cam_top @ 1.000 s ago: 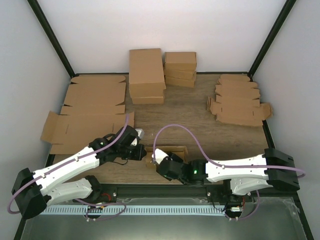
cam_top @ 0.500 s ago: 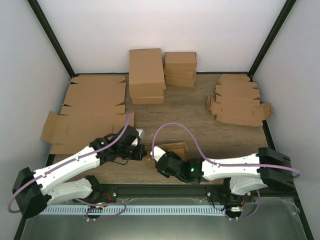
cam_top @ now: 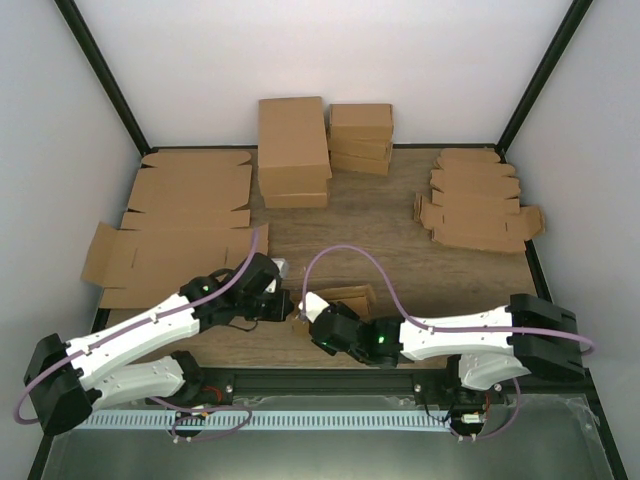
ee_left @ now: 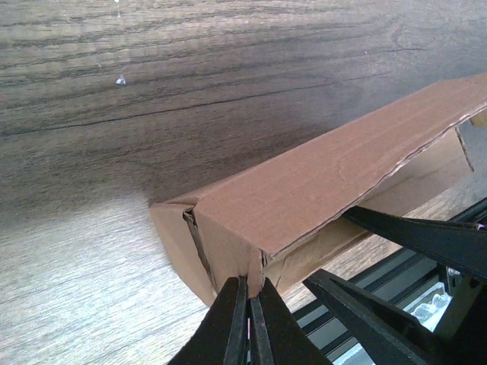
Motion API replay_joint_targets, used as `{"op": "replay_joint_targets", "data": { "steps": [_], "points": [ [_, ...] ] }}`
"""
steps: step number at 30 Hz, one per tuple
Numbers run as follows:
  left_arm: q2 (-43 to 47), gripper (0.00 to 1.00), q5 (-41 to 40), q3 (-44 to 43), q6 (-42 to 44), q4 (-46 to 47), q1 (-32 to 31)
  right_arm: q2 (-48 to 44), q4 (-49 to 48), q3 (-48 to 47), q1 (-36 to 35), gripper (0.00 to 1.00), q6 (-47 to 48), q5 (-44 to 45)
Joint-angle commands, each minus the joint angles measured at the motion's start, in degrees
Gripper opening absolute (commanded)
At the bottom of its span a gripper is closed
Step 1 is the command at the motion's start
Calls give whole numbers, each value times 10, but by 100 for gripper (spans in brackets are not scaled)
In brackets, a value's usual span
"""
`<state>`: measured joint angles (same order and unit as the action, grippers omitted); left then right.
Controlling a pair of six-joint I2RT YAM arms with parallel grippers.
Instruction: Fold the paper box
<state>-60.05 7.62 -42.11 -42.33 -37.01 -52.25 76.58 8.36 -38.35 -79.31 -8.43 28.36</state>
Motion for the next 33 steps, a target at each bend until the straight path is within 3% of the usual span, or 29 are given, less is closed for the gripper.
{"op": "replay_joint_targets", "data": {
  "steps": [1,23,33],
  "points": [
    [11,4,17,8,-22,-11,-13,17,-7,-10,7,34,-19,3],
    [28,4,16,70,-58,-11,-37,17,2,-20,11,33,-26,-3],
    [21,4,-17,42,-53,-17,-39,-102,123,-60,11,48,-93,-102]
  ]
}}
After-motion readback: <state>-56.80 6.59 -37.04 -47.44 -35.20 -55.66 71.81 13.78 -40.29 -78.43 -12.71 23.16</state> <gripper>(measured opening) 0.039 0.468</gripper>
